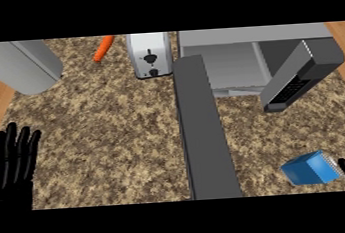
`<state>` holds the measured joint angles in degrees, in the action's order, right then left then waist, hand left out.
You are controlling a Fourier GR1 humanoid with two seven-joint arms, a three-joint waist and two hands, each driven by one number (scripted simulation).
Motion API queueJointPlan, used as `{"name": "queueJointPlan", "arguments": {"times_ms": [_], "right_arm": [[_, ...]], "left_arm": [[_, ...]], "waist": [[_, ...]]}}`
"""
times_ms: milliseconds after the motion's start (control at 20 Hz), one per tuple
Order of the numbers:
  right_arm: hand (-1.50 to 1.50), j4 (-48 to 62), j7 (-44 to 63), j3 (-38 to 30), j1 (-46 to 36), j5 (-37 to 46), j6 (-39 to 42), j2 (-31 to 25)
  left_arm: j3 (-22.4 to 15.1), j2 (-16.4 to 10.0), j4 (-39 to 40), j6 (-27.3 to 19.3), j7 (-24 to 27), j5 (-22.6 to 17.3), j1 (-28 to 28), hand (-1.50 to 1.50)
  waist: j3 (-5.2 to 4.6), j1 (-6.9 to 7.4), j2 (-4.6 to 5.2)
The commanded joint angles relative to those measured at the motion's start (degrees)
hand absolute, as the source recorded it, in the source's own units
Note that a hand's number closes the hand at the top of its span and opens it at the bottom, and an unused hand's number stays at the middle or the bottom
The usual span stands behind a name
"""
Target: Pick up the milk, place it into the microwave and close the microwave
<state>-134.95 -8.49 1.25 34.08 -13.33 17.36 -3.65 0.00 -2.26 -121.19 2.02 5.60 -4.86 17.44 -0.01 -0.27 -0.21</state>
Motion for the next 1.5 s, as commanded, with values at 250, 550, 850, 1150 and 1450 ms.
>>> {"name": "queueJointPlan", "arguments": {"times_ms": [250,550,850,1150,1450], "right_arm": [[-1.5,3.4,-5.0,-7.3,0.4,4.9,-2.9,2.0],[-1.5,10.2,-10.3,-4.5,-2.4,12.8,-7.6,3.6],[-1.5,20.8,-14.4,-9.0,-7.2,11.3,-7.5,3.0],[-1.5,26.6,-15.5,-15.7,-12.6,9.6,-8.2,-0.8],[-1.5,39.0,-22.8,-19.7,-14.4,10.3,-6.5,-3.0]], "left_arm": [[-0.7,0.3,-3.4,2.4,3.4,0.1,8.8,-1.5],[-3.0,2.2,-1.1,3.6,9.5,2.0,12.9,-1.5],[-5.5,2.2,-7.4,2.0,5.0,3.1,14.4,-1.5],[-0.6,0.5,-1.3,4.6,8.9,-0.3,12.1,-1.5],[-3.6,1.8,-6.0,4.6,8.9,1.5,17.1,-1.5]], "waist": [[0.02,0.22,0.08],[0.01,0.34,0.09],[0.04,0.4,0.14],[0.01,0.36,0.19],[0.03,0.58,0.14]]}}
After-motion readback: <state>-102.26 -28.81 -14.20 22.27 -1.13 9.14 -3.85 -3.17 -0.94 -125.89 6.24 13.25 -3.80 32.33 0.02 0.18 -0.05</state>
